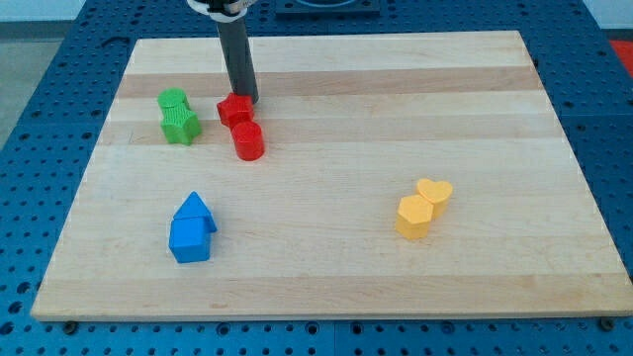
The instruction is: Move the red blocks close to the green blocks
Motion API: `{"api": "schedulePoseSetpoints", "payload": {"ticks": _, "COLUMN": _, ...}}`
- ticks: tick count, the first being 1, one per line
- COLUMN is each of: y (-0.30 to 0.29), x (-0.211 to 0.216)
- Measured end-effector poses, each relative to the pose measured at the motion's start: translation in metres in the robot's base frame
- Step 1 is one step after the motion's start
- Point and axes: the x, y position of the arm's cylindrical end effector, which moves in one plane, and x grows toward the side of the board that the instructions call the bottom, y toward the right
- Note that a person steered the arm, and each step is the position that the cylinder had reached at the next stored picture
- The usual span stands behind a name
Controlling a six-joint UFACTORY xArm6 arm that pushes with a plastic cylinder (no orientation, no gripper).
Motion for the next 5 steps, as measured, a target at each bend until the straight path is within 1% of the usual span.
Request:
{"api": "schedulePoseSetpoints", "payload": {"ticks": 1, "y": 0.052, "x": 0.001}}
{"api": "schedulePoseSetpoints", "payload": {"ticks": 2, "y": 0.088, "x": 0.041}}
{"api": "schedulePoseSetpoints", "payload": {"ticks": 3, "y": 0.076, "x": 0.105}}
{"api": "schedulePoseSetpoints", "payload": {"ticks": 4, "y": 0.036, "x": 0.127}}
{"api": "schedulePoseSetpoints", "payload": {"ticks": 5, "y": 0.006, "x": 0.107}}
